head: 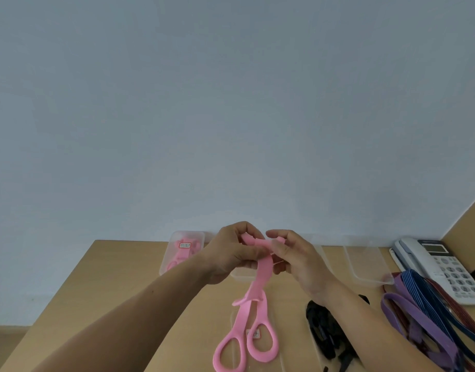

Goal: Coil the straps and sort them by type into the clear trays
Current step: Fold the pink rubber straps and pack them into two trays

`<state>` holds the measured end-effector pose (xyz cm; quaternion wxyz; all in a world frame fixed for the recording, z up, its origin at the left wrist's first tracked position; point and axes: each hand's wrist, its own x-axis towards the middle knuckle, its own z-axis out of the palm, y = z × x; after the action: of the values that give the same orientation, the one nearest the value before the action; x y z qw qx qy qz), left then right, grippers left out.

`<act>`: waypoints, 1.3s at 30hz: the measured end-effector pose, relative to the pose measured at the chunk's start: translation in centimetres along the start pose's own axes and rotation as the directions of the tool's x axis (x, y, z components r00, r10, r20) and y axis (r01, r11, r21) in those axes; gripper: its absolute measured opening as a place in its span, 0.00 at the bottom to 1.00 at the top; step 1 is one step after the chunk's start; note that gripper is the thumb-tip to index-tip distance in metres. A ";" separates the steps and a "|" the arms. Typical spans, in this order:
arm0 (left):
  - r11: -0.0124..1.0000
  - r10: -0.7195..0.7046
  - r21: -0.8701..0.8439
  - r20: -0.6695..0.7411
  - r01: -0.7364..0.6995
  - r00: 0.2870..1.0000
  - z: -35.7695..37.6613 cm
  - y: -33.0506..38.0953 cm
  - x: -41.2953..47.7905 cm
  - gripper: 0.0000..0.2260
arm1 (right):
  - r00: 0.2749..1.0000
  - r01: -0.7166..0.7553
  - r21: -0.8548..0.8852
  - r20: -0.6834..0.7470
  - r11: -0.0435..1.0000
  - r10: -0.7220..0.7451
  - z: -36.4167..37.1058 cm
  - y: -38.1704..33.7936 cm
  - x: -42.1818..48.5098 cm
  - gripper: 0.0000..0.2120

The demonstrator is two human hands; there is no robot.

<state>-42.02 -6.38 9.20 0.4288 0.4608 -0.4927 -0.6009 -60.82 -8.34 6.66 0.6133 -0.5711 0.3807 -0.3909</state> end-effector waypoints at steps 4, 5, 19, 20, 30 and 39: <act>0.997 0.072 0.040 -0.037 -0.070 0.997 0.2 -0.3 -0.1 0.11 | 0.994 0.055 -0.084 -0.085 0.995 -0.062 0.2 0.0 0.3 0.04; 0.997 0.067 0.029 -0.048 -0.066 0.997 0.3 -0.4 -0.1 0.12 | 0.993 0.066 -0.091 -0.092 0.994 -0.075 0.2 0.1 0.3 0.03; 0.993 -0.083 0.092 0.083 0.075 0.993 -0.4 -0.1 -0.3 0.12 | 0.985 0.117 -0.184 -0.105 0.976 -0.138 0.1 0.4 0.2 0.04; 0.994 -0.075 0.083 0.083 0.068 0.994 -0.4 -0.1 -0.4 0.13 | 0.984 0.119 -0.187 -0.108 0.975 -0.140 0.1 0.4 0.1 0.04; 0.986 -0.130 -0.098 0.090 0.138 0.987 0.1 0.6 -0.1 0.10 | 0.977 0.160 -0.185 -0.109 0.970 -0.182 0.0 -0.1 0.1 0.11; 0.991 0.003 -0.131 -0.010 -0.004 1.000 0.0 0.0 0.2 0.11 | 0.996 0.056 -0.140 -0.068 0.989 -0.066 0.1 -0.5 0.0 0.15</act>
<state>-42.08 -6.57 9.22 0.4614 0.4336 -0.4509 -0.6291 -60.74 -8.36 7.17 0.5461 -0.6087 0.4112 -0.4027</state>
